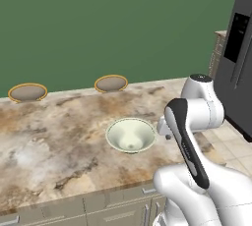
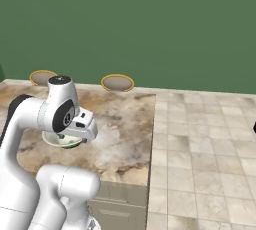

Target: Pick the bowl and saucepan and place them in the sink. Then turn on the water.

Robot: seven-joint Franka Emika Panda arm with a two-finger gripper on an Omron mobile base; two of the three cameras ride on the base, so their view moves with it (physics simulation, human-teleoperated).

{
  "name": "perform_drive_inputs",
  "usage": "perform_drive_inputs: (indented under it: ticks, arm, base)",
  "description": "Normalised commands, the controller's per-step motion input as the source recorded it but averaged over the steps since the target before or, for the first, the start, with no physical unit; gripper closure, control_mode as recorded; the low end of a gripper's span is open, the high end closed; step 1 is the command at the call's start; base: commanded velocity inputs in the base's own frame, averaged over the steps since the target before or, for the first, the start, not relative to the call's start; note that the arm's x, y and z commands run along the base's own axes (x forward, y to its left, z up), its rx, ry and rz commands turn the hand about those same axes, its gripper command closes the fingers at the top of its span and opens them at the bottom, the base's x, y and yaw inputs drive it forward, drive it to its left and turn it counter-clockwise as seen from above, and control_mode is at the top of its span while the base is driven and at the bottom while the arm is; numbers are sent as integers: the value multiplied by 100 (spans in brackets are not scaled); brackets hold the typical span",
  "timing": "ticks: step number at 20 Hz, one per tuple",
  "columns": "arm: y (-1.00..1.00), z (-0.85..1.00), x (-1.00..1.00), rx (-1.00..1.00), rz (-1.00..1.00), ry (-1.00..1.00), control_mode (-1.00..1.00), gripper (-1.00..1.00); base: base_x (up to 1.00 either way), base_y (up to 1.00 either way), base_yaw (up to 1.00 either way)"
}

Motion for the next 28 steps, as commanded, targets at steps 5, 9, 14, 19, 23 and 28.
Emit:
perform_drive_inputs:
  ticks: [5,9,14,19,23,28]
  arm:
    - [0,0,3,0,0,0,-100,-100]
    - [0,-2,18,1,0,-1,-100,-100]
    - [0,-2,27,8,0,-1,-100,-100]
    - [0,-3,34,11,0,0,-100,-100]
    - [2,-14,38,8,0,0,-100,-100]
    - [1,-20,43,6,0,0,-100,-100]
  base:
    - [0,0,0]
    - [0,0,0]
    - [0,0,0]
    - [0,0,0]
    - [0,0,0]
    - [0,0,0]
